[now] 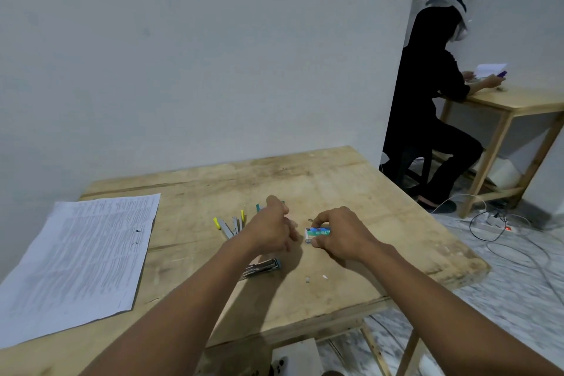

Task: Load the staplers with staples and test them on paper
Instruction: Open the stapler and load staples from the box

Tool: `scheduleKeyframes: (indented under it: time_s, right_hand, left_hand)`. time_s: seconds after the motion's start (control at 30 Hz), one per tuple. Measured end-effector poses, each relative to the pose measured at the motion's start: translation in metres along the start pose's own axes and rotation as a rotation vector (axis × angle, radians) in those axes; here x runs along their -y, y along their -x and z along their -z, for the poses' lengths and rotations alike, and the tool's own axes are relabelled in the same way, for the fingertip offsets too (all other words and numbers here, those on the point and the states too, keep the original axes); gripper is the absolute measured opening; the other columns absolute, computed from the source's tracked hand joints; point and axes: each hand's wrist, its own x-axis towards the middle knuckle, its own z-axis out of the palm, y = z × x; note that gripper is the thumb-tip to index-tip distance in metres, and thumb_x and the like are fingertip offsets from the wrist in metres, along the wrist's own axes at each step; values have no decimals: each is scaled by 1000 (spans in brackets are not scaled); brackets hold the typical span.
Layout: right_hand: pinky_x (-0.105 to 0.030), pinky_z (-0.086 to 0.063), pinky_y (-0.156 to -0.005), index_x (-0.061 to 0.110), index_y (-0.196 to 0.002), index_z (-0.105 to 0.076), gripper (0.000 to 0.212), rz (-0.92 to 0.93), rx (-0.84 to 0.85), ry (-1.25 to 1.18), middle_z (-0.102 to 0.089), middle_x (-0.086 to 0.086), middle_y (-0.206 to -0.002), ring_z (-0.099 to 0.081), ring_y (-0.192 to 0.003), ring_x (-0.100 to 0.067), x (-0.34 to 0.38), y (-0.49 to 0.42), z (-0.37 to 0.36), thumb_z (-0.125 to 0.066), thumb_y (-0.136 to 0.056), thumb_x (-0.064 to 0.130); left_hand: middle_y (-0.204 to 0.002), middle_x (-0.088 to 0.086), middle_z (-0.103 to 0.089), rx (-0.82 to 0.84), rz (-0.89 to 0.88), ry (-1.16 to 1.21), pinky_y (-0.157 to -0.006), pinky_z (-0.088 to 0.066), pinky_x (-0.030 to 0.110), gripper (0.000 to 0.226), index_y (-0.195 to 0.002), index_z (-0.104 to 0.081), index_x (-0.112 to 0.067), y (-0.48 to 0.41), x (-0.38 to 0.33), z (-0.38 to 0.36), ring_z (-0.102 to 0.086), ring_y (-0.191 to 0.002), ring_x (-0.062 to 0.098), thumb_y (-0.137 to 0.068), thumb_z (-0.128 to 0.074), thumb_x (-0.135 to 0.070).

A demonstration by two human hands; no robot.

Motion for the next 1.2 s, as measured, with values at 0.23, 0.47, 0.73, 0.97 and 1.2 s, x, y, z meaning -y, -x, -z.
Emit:
scheduleKeyframes:
  time_s: [0.23,0.47,0.73,0.97,1.2]
  right_hand:
    - [-28,-49,-89,20,-117,-71,41,51,46,94,-60,-10,-125,-63,-106,-25,2,-6,6,-81,-78,22]
    - [-24,-43,-82,19,-119,-70,42,37,34,115,-60,-10,-128,-62,-109,-24,3,-6,4,-78,-79,24]
    - [-18,-38,-69,28,-119,-67,34,142,-104,43,-50,5,-103,-61,-87,-12,27,10,14,-70,-86,27]
    - [-10,-44,-64,21,-96,-80,14,296,-155,-219,-76,10,-88,-56,-60,5,77,24,9,-75,-83,24]
    - [-34,-55,-79,22,-93,-81,14,350,-87,-170,-78,5,-91,-63,-73,-6,90,27,-9,-76,-82,28]
  left_hand:
    - [-64,8,-72,-64,-71,108,-55,-52,17,16,-74,-73,-5,10,15,22,-60,-46,6,-81,-76,-19]
    - [-85,18,-75,-97,112,291,-77,-57,28,21,-95,-74,-1,11,25,31,-71,-71,20,-93,-53,1]
    - [-56,4,-66,-188,133,467,-52,-47,20,4,-75,-78,-5,17,30,46,-56,-48,10,-79,-77,-5]
    - [-69,20,-72,-182,211,493,-68,-58,34,5,-74,-75,0,26,36,57,-64,-59,24,-78,-73,2]
    - [-74,19,-70,-102,266,575,-58,-58,27,27,-101,-66,10,39,49,64,-65,-56,21,-77,-76,3]
